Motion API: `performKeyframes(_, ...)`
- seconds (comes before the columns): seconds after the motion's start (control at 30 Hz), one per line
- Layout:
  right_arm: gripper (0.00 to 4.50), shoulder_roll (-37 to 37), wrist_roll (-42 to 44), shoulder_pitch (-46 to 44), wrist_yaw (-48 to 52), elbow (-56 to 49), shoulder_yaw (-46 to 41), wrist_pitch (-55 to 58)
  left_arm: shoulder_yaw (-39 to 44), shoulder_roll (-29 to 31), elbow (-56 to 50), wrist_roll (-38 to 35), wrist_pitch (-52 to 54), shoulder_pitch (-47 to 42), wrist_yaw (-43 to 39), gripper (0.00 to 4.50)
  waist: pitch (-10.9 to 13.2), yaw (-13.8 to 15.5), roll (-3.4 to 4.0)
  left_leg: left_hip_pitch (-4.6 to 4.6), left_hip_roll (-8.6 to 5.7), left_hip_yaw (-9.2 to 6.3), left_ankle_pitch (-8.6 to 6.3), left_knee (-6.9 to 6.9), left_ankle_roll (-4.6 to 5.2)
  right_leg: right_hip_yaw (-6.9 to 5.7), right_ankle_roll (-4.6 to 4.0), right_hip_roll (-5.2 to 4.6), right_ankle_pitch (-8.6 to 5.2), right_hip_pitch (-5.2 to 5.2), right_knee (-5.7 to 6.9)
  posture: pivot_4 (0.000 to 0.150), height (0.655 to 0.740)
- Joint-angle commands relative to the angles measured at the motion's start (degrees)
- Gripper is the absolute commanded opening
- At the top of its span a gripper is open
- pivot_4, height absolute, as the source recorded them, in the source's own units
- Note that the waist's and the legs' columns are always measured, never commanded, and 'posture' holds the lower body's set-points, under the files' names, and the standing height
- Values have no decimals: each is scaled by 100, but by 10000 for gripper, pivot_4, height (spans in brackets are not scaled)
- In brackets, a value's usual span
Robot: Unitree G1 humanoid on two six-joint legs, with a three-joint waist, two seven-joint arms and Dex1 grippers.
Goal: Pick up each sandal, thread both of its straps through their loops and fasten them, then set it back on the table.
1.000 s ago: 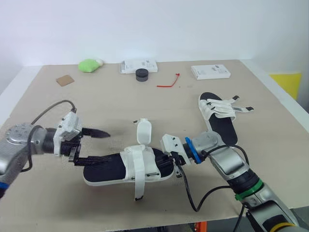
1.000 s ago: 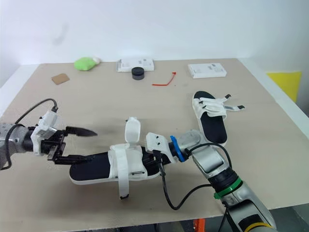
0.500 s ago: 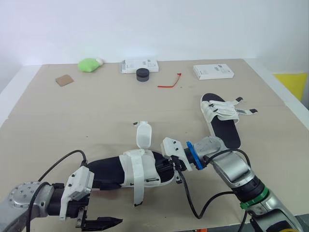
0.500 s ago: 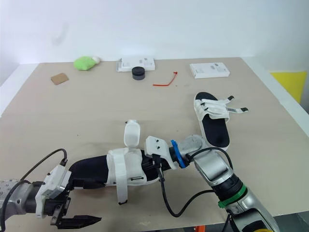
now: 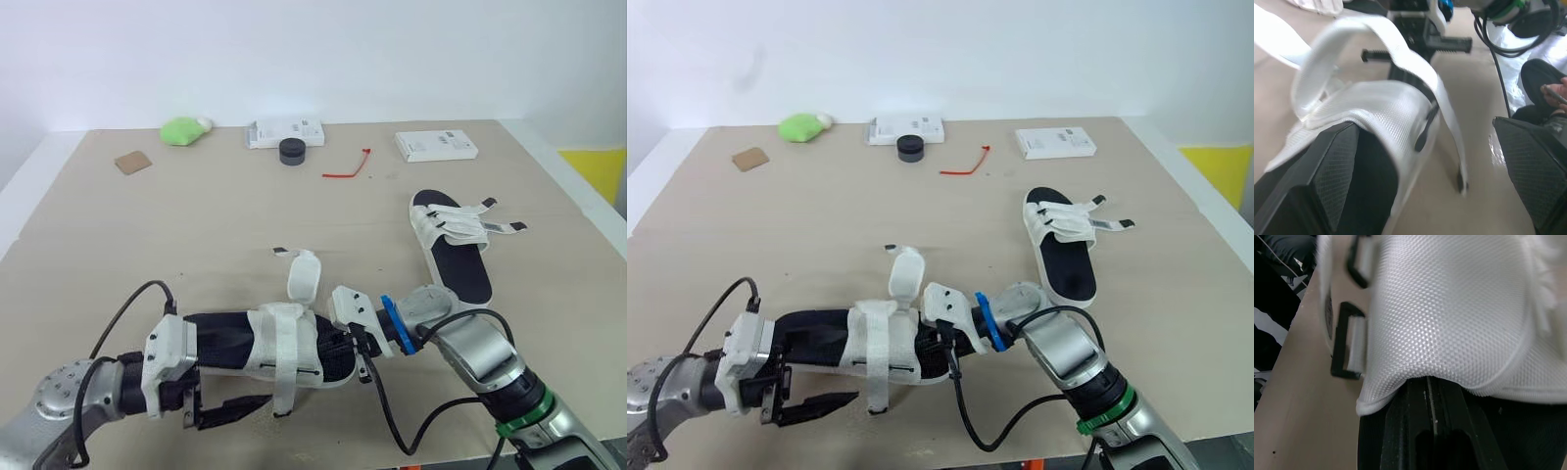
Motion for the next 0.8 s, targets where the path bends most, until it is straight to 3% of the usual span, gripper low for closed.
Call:
performKeyframes(0.03,0,-127,-68,183,74,182,494,243,350,626,-55,-616,406,-13,-715,44725,4,-1,-7,0,0,0,0,2,0,1,0,1,0,-2,4,1500,7400)
performKeyframes(0.23,0,-97,-107,81,5,305,495,191,577,2098,977,-413,849,383,-2407,44725,5,2,2,7,-5,-1,-6,0,0,-1,-29,-1,-17,-10,40,1500,7400)
performKeyframes(0.6,0,-191,-102,34,-97,400,304,125,128,889,928,-725,1035,-1279,-1449,44725,5,41,-1,11,-2,-5,-5,18,0,-6,-3,2,-35,-7,69,1500,7400)
performKeyframes(0.8,0,-242,-112,-61,-138,437,246,140,-135,464,661,-549,911,-1309,-1264,44725,5,43,-1,9,-4,-5,-5,27,0,-4,-2,0,-31,-6,71,1500,7400)
